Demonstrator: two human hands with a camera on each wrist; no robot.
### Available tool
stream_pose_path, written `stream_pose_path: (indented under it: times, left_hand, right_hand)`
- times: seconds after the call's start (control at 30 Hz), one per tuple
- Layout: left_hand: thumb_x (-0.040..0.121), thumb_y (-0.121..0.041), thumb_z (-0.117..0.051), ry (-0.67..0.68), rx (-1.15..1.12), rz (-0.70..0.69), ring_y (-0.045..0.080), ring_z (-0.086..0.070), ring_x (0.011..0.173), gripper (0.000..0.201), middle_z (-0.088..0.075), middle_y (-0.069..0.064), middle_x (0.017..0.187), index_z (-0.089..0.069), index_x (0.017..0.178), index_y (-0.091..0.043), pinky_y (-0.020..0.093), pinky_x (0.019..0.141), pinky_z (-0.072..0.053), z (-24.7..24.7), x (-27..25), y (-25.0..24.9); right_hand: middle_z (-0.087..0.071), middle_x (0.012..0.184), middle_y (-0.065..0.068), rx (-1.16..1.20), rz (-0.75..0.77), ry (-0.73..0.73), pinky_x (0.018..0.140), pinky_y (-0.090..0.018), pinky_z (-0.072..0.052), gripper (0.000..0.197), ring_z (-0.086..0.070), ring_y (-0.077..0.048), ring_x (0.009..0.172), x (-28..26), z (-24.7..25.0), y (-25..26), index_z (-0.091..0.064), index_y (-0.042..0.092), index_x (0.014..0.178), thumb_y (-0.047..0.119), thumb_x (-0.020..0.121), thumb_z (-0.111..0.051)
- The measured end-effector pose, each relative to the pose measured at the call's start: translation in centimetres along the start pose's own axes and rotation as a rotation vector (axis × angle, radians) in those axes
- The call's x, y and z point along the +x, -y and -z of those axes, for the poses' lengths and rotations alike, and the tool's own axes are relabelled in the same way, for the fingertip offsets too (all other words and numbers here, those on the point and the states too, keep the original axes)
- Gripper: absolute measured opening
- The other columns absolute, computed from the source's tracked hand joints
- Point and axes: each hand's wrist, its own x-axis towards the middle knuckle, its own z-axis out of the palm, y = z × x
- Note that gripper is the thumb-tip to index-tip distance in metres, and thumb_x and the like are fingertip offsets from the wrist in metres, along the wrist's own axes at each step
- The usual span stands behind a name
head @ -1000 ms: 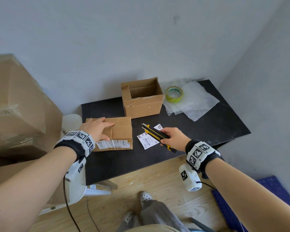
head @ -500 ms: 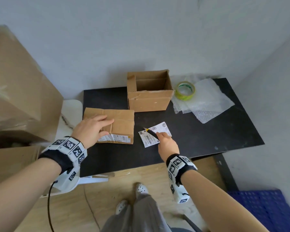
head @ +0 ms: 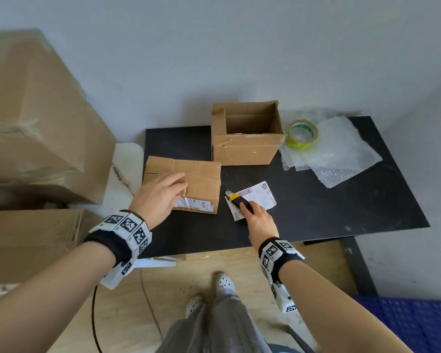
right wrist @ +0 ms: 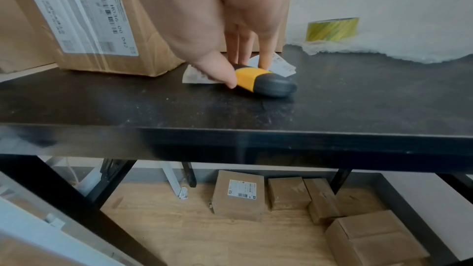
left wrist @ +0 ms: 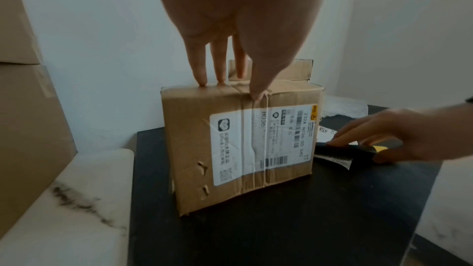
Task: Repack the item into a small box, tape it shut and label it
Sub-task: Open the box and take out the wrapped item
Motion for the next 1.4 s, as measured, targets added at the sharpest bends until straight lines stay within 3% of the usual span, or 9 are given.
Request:
stream_pose_path:
  times: [0.2,0.37,0.43,0.6,0.8,0.97,1.07,1.27,1.4]
  left_hand:
    - [0.063,0.002,-0.082,-0.042,0.037,-0.026,0.027,-0.064,0.107,0.047,-0.065,0.011,0.117,-0.070,0.108,-0.007,0.036,0.084,-0.053,-0.2,-1.2,-0.5]
    - [0.062,0.003,-0.082,0.011,0.054,0.044,0.025,-0.062,0.110,0.053,-0.064,0.009,0.121,-0.068,0.111,-0.009,0.034,0.086,-0.052,-0.1,-1.8,0.0]
    - [0.060,0.004,-0.083,0.023,0.048,0.051,0.025,-0.063,0.109,0.055,-0.064,0.008,0.120,-0.068,0.111,-0.009,0.034,0.086,-0.052,-0.1,-2.0,0.1]
    - [0.084,0.009,-0.055,0.077,-0.072,0.096,0.020,-0.034,0.138,0.060,-0.039,0.003,0.148,-0.045,0.138,-0.013,0.032,0.111,-0.029,-0.3,-1.9,0.1]
    - [0.090,0.006,-0.047,0.094,-0.107,0.103,0.013,-0.018,0.144,0.064,-0.025,-0.003,0.155,-0.031,0.146,-0.019,0.025,0.116,-0.013,-0.7,-2.1,0.7]
    - [0.091,0.005,-0.046,0.089,-0.126,0.112,0.014,-0.021,0.143,0.061,-0.027,-0.002,0.154,-0.033,0.145,-0.019,0.027,0.116,-0.013,-0.7,-1.8,0.8]
    - [0.093,0.000,-0.045,0.105,-0.114,0.131,0.012,-0.020,0.143,0.059,-0.026,-0.004,0.154,-0.031,0.146,-0.021,0.025,0.116,-0.013,-0.8,-1.8,0.8]
    - [0.093,-0.001,-0.046,0.134,-0.106,0.133,0.013,-0.022,0.142,0.057,-0.028,-0.003,0.154,-0.033,0.144,-0.022,0.025,0.115,-0.013,-0.8,-1.4,1.0]
    - [0.094,-0.002,-0.043,0.145,-0.116,0.149,0.013,-0.024,0.141,0.056,-0.029,-0.005,0.153,-0.034,0.145,-0.024,0.026,0.114,-0.017,-0.6,-1.3,1.1]
  right_hand:
    - [-0.031,0.148,-0.007,0.113,0.005,-0.088,0.103,-0.037,-0.038,0.059,-0.039,-0.029,0.129,0.6,1.9,1.3,-0.032,0.018,0.144,0.007,0.089,-0.050]
    - [-0.047,0.137,-0.017,0.264,0.238,-0.410,0.095,-0.047,-0.046,0.038,-0.048,-0.036,0.120,1.6,5.1,5.4,-0.050,0.008,0.133,0.008,0.095,-0.047]
    - [-0.050,0.133,-0.018,0.246,0.327,-0.451,0.092,-0.048,-0.049,0.034,-0.052,-0.037,0.115,2.0,5.9,7.2,-0.055,0.008,0.128,0.009,0.095,-0.049]
    - [-0.050,0.133,-0.015,0.149,0.413,-0.383,0.090,-0.046,-0.049,0.032,-0.055,-0.035,0.109,2.5,6.2,9.0,-0.059,0.009,0.125,0.015,0.094,-0.054]
    - [-0.056,0.124,-0.015,0.096,0.414,-0.352,0.085,-0.050,-0.050,0.030,-0.057,-0.036,0.104,2.9,5.5,8.6,-0.064,0.008,0.118,0.014,0.089,-0.059]
    - [-0.047,0.134,-0.008,0.085,0.333,-0.312,0.102,-0.040,-0.037,0.037,-0.047,-0.027,0.119,3.7,7.0,8.9,-0.054,0.014,0.130,0.023,0.094,-0.053]
    - [-0.038,0.143,-0.004,0.050,0.220,-0.186,0.110,-0.036,-0.031,0.049,-0.038,-0.022,0.129,4.9,8.4,9.1,-0.041,0.017,0.139,0.035,0.094,-0.050]
    - [-0.047,0.131,-0.010,-0.182,0.175,-0.003,0.097,-0.037,-0.042,0.045,-0.049,-0.027,0.118,6.8,10.7,10.1,-0.040,0.014,0.135,0.038,0.097,-0.043]
    - [-0.052,0.122,-0.013,-0.348,0.239,0.003,0.089,-0.037,-0.045,0.039,-0.054,-0.030,0.111,7.3,11.3,10.5,-0.045,0.007,0.127,0.034,0.101,-0.034]
